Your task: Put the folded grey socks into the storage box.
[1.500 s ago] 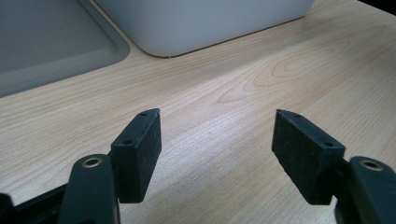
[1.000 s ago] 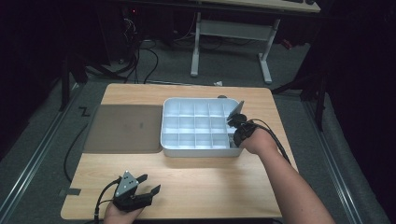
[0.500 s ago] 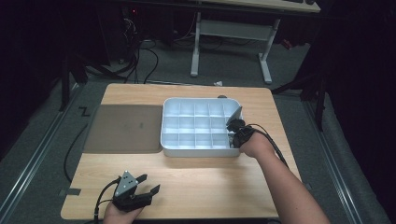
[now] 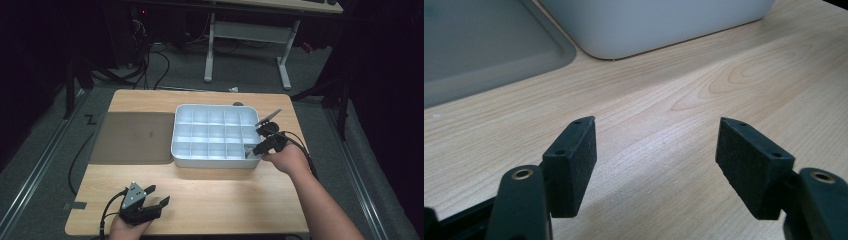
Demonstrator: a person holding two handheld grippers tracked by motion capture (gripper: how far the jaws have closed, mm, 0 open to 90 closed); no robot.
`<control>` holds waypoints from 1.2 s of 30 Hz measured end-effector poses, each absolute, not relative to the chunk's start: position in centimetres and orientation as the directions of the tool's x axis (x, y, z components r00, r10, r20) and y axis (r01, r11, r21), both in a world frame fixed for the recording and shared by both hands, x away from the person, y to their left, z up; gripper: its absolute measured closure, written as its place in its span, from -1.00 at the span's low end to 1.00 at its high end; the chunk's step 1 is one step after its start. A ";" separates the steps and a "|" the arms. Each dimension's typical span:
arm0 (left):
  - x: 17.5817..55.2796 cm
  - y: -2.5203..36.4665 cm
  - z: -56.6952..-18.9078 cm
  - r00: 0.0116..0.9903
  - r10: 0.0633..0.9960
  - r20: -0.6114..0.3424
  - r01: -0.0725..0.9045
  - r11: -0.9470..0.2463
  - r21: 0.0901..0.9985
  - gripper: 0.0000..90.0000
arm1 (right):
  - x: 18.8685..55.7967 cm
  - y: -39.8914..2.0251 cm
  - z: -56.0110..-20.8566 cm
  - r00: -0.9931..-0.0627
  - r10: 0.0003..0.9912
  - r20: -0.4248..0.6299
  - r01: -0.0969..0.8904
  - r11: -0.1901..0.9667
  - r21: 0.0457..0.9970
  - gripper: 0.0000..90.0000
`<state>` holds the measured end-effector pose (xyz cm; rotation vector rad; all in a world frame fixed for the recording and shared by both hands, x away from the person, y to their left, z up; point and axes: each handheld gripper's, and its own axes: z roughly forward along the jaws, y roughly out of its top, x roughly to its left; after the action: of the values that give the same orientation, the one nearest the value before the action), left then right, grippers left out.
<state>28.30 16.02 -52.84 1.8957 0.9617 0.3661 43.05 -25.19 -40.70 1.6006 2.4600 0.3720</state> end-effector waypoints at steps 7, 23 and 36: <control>28.3 15.6 -52.9 0.651 0.748 -0.127 0.459 -0.255 0.851 -0.25 | 41.5 -25.7 -41.0 -0.411 0.912 -0.012 0.837 0.382 0.392 0.21; 28.2 15.4 -53.0 0.644 0.756 -0.115 0.455 -0.258 0.852 -0.34 | 37.0 -26.5 -43.2 -0.433 0.901 -0.021 0.747 0.371 0.552 0.01; 28.2 15.2 -53.1 0.642 0.758 -0.112 0.454 -0.258 0.853 -0.38 | 31.2 -27.3 -48.3 -0.442 0.896 0.035 0.605 0.269 0.750 -0.17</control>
<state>28.17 15.23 -53.07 1.9043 0.9577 0.4001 31.24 -27.26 -48.31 1.3593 2.1485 0.9989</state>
